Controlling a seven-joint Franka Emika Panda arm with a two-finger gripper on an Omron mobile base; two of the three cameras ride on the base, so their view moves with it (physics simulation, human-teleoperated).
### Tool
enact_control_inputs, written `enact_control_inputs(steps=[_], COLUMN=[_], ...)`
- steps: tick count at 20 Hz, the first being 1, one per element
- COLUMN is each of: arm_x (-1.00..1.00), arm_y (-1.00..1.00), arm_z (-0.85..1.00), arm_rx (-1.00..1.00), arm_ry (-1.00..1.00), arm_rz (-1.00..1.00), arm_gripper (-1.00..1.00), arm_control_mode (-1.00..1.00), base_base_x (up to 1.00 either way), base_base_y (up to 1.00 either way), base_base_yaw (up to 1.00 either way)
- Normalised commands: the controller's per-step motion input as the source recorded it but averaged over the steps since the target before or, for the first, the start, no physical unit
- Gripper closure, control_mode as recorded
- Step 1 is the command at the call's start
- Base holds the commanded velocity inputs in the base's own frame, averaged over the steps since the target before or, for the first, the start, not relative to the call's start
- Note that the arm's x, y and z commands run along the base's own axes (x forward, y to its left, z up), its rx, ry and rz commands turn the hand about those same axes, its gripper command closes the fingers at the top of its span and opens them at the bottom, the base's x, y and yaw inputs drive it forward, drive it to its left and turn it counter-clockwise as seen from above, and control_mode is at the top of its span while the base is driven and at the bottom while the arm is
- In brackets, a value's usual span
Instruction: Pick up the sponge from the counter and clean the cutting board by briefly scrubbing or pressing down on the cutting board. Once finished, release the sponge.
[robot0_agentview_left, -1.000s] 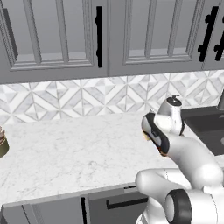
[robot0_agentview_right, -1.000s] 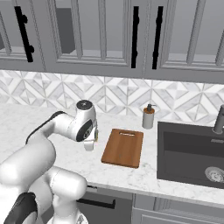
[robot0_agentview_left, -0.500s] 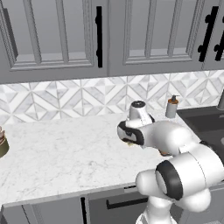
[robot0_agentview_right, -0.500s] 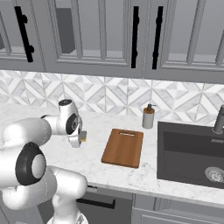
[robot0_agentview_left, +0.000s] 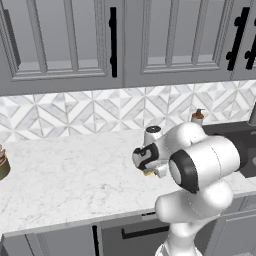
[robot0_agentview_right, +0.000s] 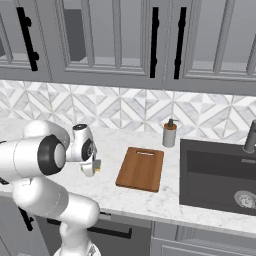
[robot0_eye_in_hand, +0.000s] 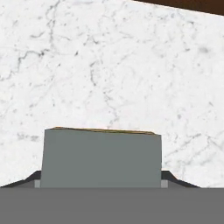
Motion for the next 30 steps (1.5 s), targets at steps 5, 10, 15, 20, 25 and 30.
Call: enact_control_inputs(steps=[5, 10, 15, 20, 25, 30], arm_x=[0.02, -0.03, -0.12, -0.47, -0.88, -1.00], arm_y=[0.02, 0.00, -0.02, -0.10, -0.34, -0.46], arm_z=[-0.16, 0.16, 0.48, 0.84, 0.86, 0.72], arm_rx=[0.00, 0.00, 0.00, 0.00, 0.07, 0.31], arm_ry=[0.00, 0.02, 0.00, -0.07, -0.11, -0.08], arm_rz=[0.00, 0.00, 0.00, 0.01, 0.07, 0.00], arm_gripper=[-1.00, -1.00, -1.00, -1.00, -1.00, -1.00], arm_control_mode=[-1.00, -1.00, -1.00, -1.00, -1.00, -1.00], base_base_x=[0.00, 0.00, 0.00, 0.00, 0.00, 0.00], base_base_y=[0.00, 0.00, 0.00, 0.00, 0.00, 0.00], base_base_yaw=[0.00, 0.00, 0.00, 0.00, 0.00, 0.00])
